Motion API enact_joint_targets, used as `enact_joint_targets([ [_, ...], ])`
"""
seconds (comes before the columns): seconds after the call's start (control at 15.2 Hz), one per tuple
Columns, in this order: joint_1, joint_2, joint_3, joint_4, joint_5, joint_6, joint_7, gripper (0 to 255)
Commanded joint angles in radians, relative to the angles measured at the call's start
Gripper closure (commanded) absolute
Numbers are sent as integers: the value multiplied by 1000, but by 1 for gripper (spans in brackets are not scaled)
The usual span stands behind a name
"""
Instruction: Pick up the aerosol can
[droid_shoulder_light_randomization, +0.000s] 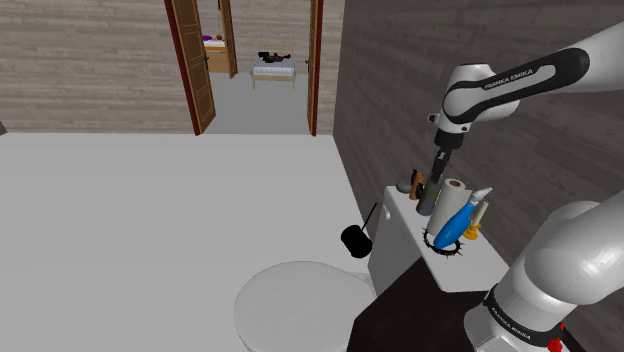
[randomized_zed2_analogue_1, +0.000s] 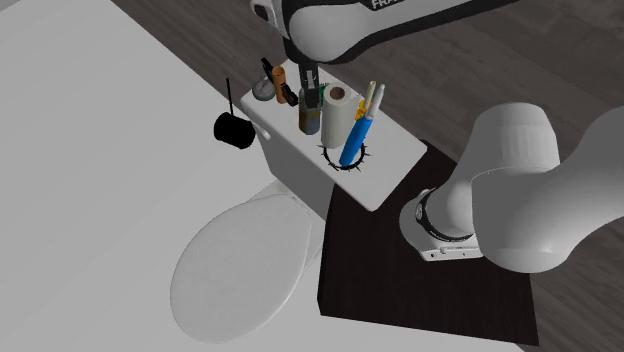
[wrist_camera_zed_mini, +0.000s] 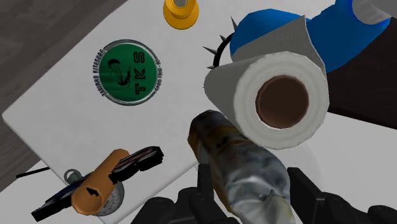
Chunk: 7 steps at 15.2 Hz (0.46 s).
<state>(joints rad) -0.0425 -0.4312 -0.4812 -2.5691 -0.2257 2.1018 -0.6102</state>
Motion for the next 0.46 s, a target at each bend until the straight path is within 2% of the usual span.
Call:
enact_joint_targets([
  [0.0,-2,-21,9,13,-1,-34,4,255],
  [0.26,-3,-47,22,49,1,-96,7,255],
  [0.4,-3,-48,23,51,1,-98,7,255],
])
